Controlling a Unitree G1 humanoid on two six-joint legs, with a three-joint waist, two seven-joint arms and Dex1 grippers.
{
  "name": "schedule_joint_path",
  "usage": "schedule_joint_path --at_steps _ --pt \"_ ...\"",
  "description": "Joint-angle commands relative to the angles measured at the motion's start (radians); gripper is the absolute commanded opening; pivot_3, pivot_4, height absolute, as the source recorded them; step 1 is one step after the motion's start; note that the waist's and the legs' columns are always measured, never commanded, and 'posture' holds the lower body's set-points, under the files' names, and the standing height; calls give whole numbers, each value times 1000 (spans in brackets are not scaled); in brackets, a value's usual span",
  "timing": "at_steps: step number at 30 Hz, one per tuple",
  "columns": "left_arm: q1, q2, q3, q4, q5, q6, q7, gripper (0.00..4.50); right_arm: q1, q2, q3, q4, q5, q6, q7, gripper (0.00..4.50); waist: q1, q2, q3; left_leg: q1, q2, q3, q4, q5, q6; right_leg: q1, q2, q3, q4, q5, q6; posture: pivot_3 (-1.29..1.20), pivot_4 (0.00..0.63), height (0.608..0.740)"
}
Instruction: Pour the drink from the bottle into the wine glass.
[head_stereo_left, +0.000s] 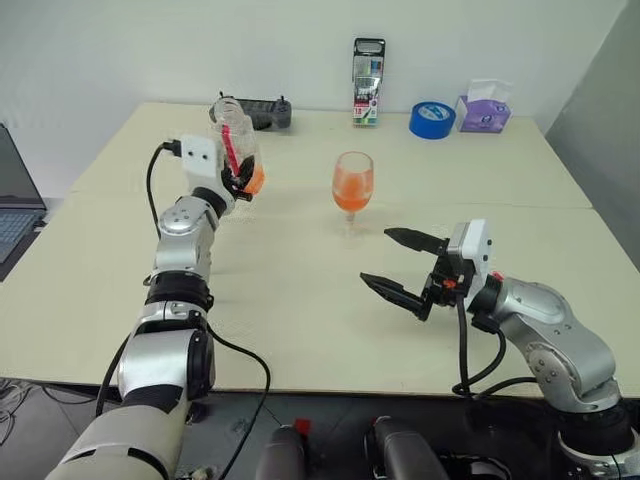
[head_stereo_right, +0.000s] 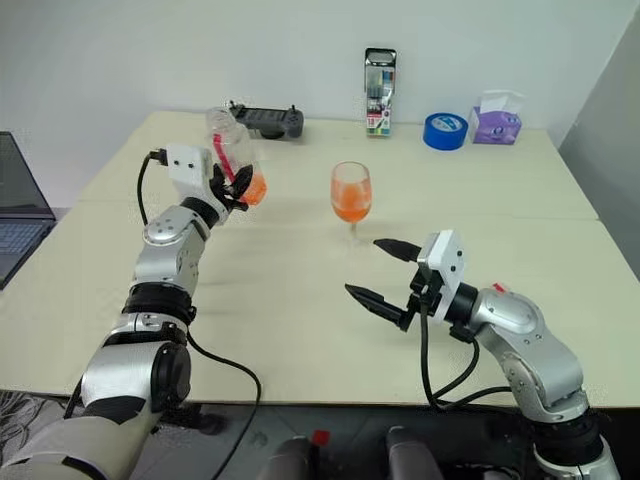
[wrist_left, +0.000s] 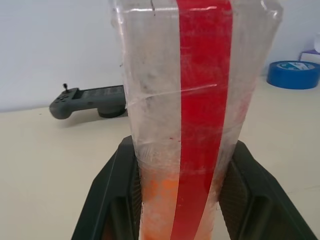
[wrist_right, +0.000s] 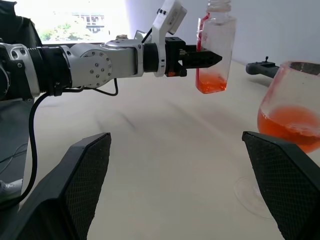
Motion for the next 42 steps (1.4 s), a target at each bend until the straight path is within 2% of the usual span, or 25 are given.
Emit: schedule_joint_path --at_steps 1,7,20,21,27,28,33,37,42 --pt "23 -9 11 -23 -24 -41 -14 1659 -22 2 -10 -11 6 -3 0 4500 2 0 0 1 0 -1 1 0 0 1 0 -1 0 0 0 0 150 740" --pt "56 -24 34 37 -57 -60 -54 1659 -29 1 -16 -8 7 3 -10 4500 4 0 0 1 -1 -4 2 0 0 5 0 -3 -2 0 0 0 150 740" --pt "61 -23 -8 163 -3 -98 -25 1659 -28 2 -15 -8 5 14 -34 4500 1 0 0 2 -2 -4 2 0 0 6 0 -3 -3 0 0 0 150 740" --pt "63 -24 -11 168 3 -101 -20 2396 -27 1 -15 -7 4 14 -33 4500 1 0 0 2 -2 -4 2 0 0 6 0 -3 -3 0 0 0 150 740" --pt "64 -21 -8 175 3 -103 -24 4299 -26 0 -15 -7 4 23 -40 4500 1 0 0 3 -2 -4 1 0 0 7 0 -3 -3 0 0 0 150 740" --pt "66 -19 -9 169 2 -102 -27 4488 -25 0 -14 -8 3 24 -42 4500 1 0 0 3 -2 -4 1 0 0 7 0 -3 -3 0 0 0 150 740" --pt "110 -12 -14 92 2 -72 -31 4488 52 -27 -44 -38 -6 36 -63 4500 1 0 0 3 -2 -4 1 0 0 7 0 -3 -3 0 0 0 150 740" --pt "222 -9 -24 -80 0 13 -15 4488 185 -37 -82 -96 -35 38 -129 4500 1 0 0 3 1 -5 1 0 0 8 -2 -1 -3 -1 2 0 150 740" --pt "467 -24 -25 -509 -20 245 49 4488 259 79 -62 -96 -260 34 -428 4500 -4 1 0 5 3 -8 0 0 0 8 -2 1 -2 -1 2 0 150 740"
